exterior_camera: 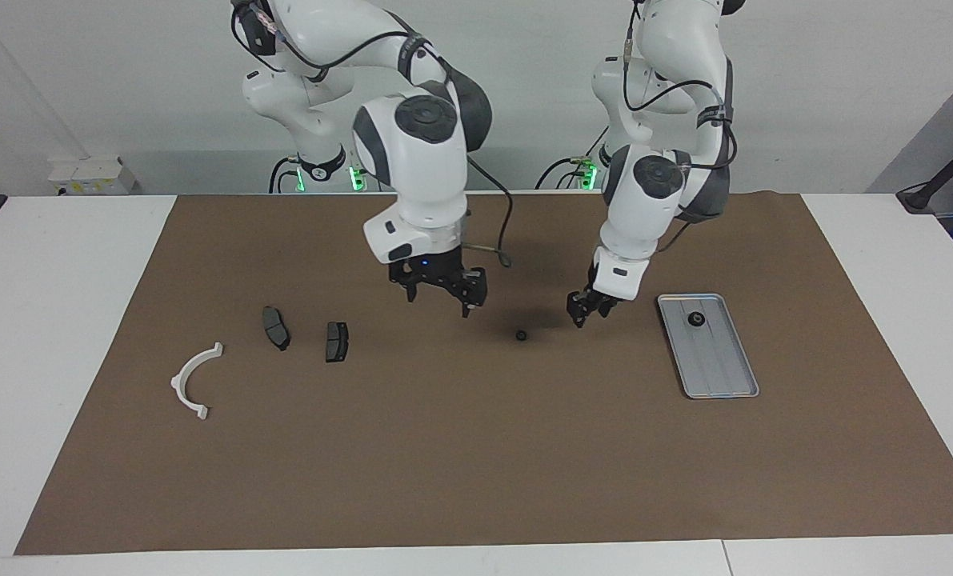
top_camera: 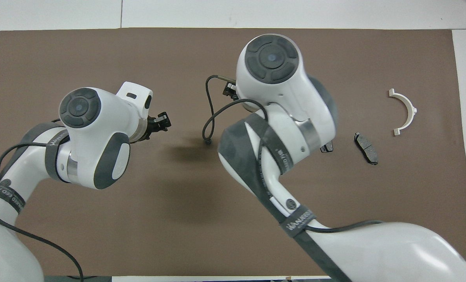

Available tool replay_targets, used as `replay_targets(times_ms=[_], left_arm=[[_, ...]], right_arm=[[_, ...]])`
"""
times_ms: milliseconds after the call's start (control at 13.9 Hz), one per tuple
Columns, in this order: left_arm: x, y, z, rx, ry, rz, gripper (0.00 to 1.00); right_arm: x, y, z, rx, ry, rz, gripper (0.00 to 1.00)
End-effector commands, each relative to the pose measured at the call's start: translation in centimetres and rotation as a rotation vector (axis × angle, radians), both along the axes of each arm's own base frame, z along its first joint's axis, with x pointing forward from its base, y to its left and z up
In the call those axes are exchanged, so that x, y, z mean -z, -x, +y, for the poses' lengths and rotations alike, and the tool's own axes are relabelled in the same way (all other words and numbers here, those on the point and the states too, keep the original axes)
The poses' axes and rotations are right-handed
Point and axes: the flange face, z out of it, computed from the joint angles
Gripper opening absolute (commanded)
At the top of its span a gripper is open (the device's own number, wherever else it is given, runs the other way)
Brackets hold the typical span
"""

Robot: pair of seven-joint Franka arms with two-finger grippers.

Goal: Pick bearing gear from pile to tray

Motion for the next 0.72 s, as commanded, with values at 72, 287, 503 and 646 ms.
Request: replay_targets(times_ms=[72,287,503,646], left_arm=[[4.7,-1.0,-8.4,-0.044,-0.064,0.012,0.56],[6.6,-0.1,-8.2,-0.033,-0.074,0.015,0.49],[7.6,0.7,-8.0,-0.031,-0.081,0.023,0.49],[7.6,1.0,-8.4,-0.023,-0.081,0.023,0.49]], right_arm=[[-3.0,-1.2,-11.5,-0.284,0.007,0.024,1.0],[-3.8,-1.9,-18.9,-0.357,0.018,0.035,1.0],[-4.8,-1.7,-21.7,-0.408,0.035,0.036,1.0],[-4.9,-1.3,-21.9,-0.406,0.039,0.054,1.0]])
